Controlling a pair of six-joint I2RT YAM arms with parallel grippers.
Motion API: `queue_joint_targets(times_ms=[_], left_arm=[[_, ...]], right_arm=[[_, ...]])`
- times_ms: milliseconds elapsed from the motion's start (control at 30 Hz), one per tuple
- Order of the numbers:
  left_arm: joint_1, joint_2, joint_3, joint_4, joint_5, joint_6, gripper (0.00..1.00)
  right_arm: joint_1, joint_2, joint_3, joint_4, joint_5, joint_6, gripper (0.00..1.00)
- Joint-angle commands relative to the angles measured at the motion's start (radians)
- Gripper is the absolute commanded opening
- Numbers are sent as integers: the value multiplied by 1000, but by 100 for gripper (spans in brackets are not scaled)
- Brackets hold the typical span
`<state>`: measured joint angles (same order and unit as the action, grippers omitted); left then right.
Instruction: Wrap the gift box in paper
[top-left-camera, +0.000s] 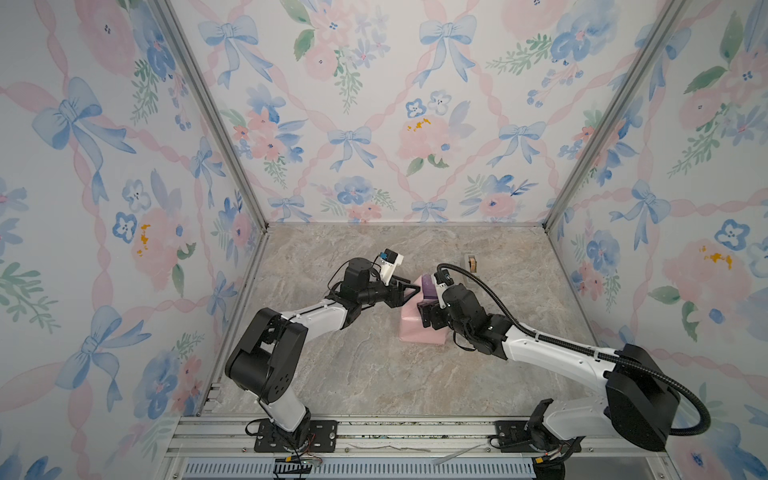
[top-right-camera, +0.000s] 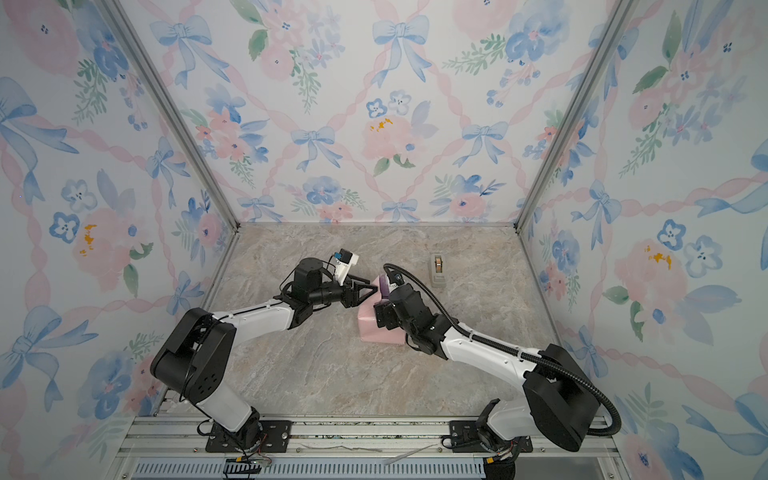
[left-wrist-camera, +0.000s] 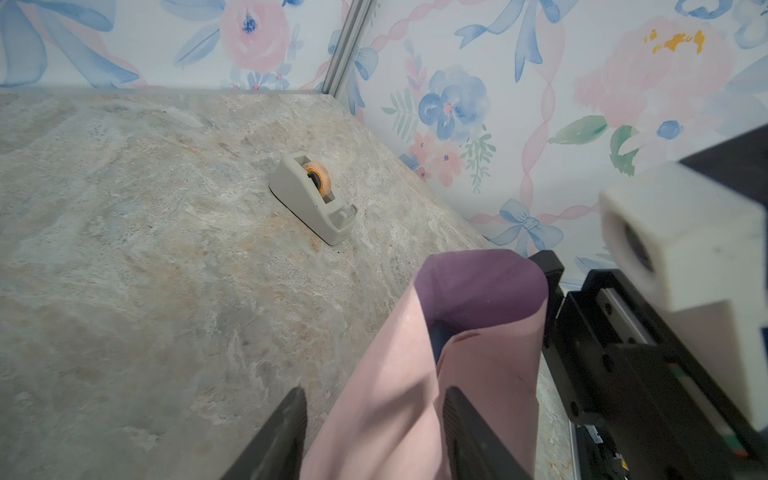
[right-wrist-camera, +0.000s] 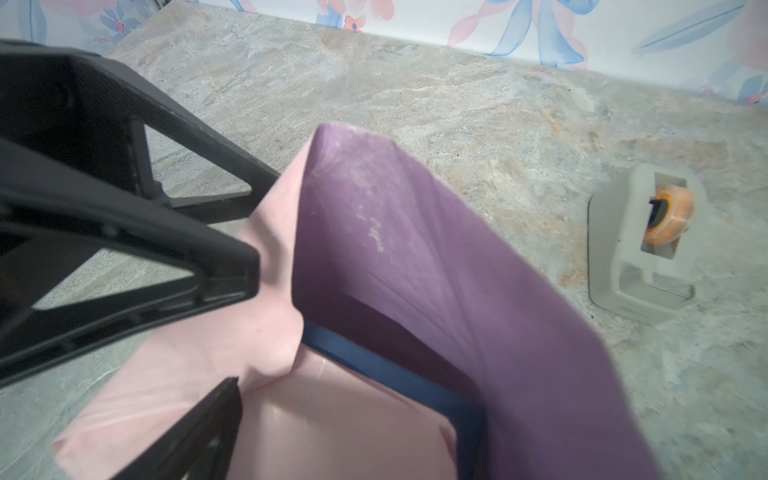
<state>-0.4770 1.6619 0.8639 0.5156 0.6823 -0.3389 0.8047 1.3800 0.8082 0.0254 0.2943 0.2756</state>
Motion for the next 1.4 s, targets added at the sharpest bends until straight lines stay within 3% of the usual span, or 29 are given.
queue_joint_targets(times_ms=[0,167,367,700,900,1133,1367], left_arm=[[5,37,26,-1,59,32,53],[6,70,27,-1,91,56,47],[6,89,26,0,107,81,42],[6,103,12,-1,150,116,24],[4,100,11,-2,160,115,15],[4,75,0,-2,147,113,11],[-1,62,-3,-1,140,112,8]], right_arm=[[-10,-22,-16,-27,-15,-15,92],[-11,-96,-26,-25,-31,-6,91],[-42,-244,-78,-4,-161,10,91],[-237,-431,-191,29,-378,131,90],[-269,-447,-196,-48,-379,140,88],[-375,-510,-268,41,-480,227,88],[-460,-506,-297,-2,-473,288,87]])
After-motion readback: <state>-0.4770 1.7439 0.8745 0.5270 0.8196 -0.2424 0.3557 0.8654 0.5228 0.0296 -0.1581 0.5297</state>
